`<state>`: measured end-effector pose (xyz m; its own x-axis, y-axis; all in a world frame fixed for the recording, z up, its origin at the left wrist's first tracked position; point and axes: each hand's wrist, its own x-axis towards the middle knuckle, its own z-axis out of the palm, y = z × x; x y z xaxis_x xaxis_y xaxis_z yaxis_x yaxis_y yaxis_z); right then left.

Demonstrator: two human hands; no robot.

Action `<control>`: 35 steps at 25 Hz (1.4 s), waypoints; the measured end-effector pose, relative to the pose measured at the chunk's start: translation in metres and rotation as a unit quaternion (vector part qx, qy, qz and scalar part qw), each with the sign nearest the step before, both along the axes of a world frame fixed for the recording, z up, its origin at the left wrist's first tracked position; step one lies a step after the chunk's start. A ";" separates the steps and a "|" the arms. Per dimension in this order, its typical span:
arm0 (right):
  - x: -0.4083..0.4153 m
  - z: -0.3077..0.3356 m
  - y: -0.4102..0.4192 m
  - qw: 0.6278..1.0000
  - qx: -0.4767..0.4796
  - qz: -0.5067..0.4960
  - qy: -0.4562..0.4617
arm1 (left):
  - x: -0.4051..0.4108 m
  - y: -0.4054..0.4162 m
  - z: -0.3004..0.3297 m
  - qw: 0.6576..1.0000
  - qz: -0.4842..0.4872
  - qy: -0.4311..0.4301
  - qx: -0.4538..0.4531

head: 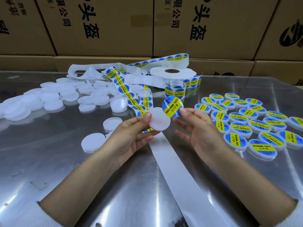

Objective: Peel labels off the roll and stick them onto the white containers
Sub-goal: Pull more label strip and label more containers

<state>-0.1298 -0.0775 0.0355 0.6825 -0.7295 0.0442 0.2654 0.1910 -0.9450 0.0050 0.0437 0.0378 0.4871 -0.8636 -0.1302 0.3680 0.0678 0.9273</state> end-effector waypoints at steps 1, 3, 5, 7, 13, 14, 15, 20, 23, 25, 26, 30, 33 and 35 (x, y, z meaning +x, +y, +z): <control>0.000 -0.001 0.000 1.000 -0.002 0.014 0.015 | -0.001 0.000 0.000 1.000 -0.005 0.002 -0.001; 0.000 -0.004 0.000 0.999 -0.005 0.032 0.042 | -0.001 0.000 0.001 1.000 -0.012 0.004 -0.002; 0.001 -0.005 0.000 0.997 -0.007 0.045 0.060 | -0.002 0.000 0.001 1.000 -0.016 0.006 -0.002; 0.001 -0.006 0.001 0.996 -0.009 0.057 0.068 | -0.002 -0.001 0.001 1.000 -0.018 0.008 -0.004; 0.001 -0.005 0.003 0.995 -0.019 0.054 0.084 | -0.002 -0.001 0.000 1.000 -0.017 -0.013 -0.005; 0.001 -0.005 0.003 0.995 -0.020 0.052 0.086 | -0.002 -0.001 0.000 1.000 -0.017 -0.018 -0.005; 0.001 -0.005 0.003 0.995 -0.022 0.049 0.088 | -0.002 -0.001 -0.001 1.000 -0.018 -0.022 -0.005; 0.001 -0.005 0.004 0.994 -0.028 0.041 0.097 | -0.002 -0.001 -0.002 0.999 -0.018 -0.047 -0.004; 0.001 -0.005 0.004 0.994 -0.035 0.035 0.102 | -0.003 -0.001 -0.002 0.998 -0.015 -0.060 -0.004; 0.002 -0.004 0.005 0.993 -0.040 0.030 0.107 | -0.004 -0.001 -0.002 0.997 -0.011 -0.074 -0.001; 0.002 -0.004 0.005 0.993 -0.042 0.026 0.110 | -0.005 -0.001 -0.002 0.997 -0.006 -0.082 0.000; 0.003 -0.005 0.007 0.991 -0.059 0.012 0.119 | -0.009 -0.002 -0.001 0.993 0.028 -0.113 -0.001; 0.004 -0.005 0.009 0.991 -0.068 -0.003 0.116 | -0.010 -0.002 0.000 0.991 0.046 -0.127 -0.003; 0.005 -0.005 0.009 0.989 -0.093 -0.014 0.116 | -0.012 -0.002 0.000 0.989 0.059 -0.137 -0.006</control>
<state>-0.1249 -0.0680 0.0305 0.6692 -0.7427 0.0238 0.0393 0.0034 -0.9992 -0.0068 0.0415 0.0381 0.6009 -0.7988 0.0307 0.0909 0.1065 0.9901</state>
